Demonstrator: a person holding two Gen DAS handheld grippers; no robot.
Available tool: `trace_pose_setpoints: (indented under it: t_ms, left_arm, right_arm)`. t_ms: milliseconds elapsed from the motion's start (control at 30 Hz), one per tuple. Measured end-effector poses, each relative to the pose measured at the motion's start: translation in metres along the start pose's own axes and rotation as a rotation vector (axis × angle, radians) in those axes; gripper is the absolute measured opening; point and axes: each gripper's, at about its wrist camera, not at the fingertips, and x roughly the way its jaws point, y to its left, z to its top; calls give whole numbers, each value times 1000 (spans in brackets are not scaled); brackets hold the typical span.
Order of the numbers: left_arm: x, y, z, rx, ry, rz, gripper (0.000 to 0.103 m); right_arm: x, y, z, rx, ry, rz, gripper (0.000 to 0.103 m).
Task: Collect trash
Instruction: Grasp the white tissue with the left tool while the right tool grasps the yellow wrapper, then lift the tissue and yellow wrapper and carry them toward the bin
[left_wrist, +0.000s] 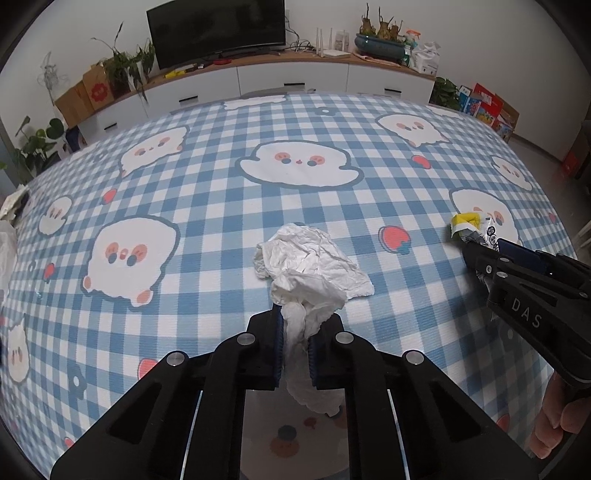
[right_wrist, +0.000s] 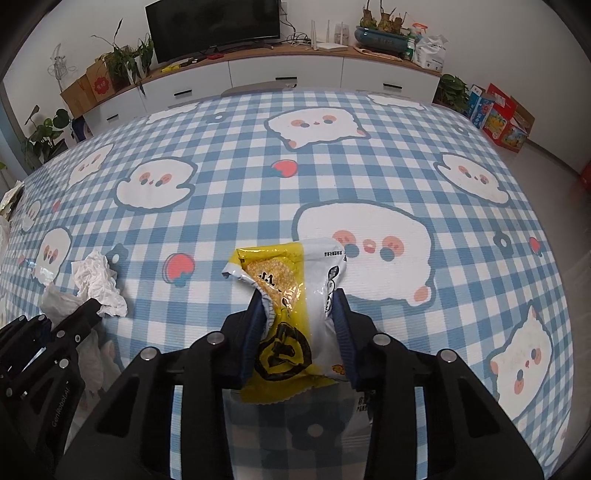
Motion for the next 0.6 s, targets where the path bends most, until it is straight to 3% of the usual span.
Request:
trace_pose_setpoints:
  t_ms: [200, 600]
  left_arm:
    - [-1, 1, -1, 7, -5, 4, 9]
    - [-11, 3, -5, 4, -2, -18, 9]
  right_arm:
    - [-3, 6, -2, -30, -16, -23, 23]
    - [-17, 9, -9, 0, -28, -16, 23]
